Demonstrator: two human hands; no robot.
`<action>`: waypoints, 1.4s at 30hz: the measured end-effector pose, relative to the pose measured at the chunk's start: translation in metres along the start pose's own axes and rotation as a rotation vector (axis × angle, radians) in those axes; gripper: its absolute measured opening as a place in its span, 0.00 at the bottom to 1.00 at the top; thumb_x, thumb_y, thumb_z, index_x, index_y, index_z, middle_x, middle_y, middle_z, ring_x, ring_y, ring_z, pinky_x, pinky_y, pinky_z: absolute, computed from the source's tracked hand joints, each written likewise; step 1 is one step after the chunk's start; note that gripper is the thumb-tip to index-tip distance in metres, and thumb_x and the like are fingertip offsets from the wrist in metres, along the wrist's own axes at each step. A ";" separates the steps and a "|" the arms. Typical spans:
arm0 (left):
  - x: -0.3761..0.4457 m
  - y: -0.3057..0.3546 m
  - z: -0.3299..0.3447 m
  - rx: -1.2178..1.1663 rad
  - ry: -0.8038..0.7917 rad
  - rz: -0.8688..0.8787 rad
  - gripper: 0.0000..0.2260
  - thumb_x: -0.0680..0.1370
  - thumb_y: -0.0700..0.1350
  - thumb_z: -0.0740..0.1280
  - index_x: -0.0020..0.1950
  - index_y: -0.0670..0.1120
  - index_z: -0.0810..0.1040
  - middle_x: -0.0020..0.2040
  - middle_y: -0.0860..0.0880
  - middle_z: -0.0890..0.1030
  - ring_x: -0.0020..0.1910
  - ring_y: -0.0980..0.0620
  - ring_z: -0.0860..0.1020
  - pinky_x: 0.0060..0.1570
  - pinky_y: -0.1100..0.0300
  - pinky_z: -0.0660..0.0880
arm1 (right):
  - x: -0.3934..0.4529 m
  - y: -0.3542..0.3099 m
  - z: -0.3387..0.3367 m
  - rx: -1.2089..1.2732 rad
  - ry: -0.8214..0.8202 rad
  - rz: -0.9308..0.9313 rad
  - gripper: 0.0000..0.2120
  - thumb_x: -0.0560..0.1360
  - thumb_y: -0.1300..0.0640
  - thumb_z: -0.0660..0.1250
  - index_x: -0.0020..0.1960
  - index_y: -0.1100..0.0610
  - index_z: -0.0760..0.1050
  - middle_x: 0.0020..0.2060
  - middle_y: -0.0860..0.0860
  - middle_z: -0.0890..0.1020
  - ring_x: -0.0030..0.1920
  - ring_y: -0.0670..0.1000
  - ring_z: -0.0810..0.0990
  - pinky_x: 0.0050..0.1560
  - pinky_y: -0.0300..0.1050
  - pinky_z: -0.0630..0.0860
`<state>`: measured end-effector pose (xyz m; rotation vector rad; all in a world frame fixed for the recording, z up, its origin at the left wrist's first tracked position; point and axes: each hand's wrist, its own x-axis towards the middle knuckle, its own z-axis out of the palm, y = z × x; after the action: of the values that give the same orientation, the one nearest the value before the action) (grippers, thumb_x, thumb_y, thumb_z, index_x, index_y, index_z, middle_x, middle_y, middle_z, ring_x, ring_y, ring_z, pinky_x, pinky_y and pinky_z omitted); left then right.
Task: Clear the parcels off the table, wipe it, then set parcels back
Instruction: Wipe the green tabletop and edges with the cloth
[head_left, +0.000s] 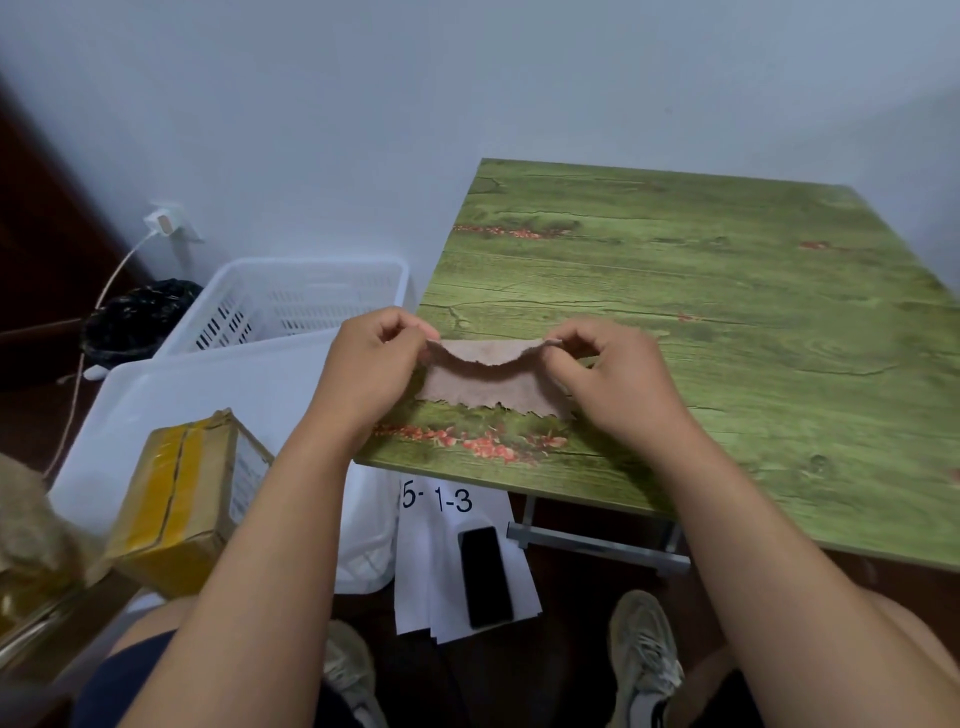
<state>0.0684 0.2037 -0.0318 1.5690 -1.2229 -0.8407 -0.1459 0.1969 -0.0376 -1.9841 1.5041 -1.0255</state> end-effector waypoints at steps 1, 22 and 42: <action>-0.001 0.000 -0.002 0.020 0.004 0.002 0.13 0.75 0.38 0.63 0.37 0.51 0.83 0.36 0.55 0.83 0.39 0.51 0.78 0.47 0.56 0.73 | -0.001 0.001 -0.001 -0.031 -0.008 -0.026 0.05 0.76 0.58 0.68 0.44 0.50 0.81 0.38 0.43 0.82 0.43 0.48 0.80 0.48 0.49 0.77; -0.014 -0.002 -0.009 0.531 -0.122 0.166 0.10 0.77 0.41 0.63 0.42 0.45 0.84 0.50 0.54 0.83 0.50 0.53 0.78 0.49 0.58 0.72 | -0.007 0.004 -0.009 -0.287 -0.209 -0.094 0.10 0.75 0.55 0.64 0.42 0.55 0.83 0.44 0.48 0.75 0.47 0.50 0.74 0.49 0.53 0.75; -0.013 -0.007 0.028 0.797 -0.192 0.389 0.22 0.78 0.46 0.62 0.73 0.52 0.70 0.69 0.51 0.74 0.69 0.49 0.68 0.66 0.53 0.60 | 0.007 0.001 0.015 -0.539 -0.178 0.056 0.14 0.79 0.49 0.59 0.60 0.54 0.74 0.61 0.53 0.72 0.63 0.56 0.65 0.60 0.52 0.66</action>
<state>0.0421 0.2092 -0.0480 1.7705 -2.0876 -0.2440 -0.1346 0.1885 -0.0457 -2.2911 1.8584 -0.4255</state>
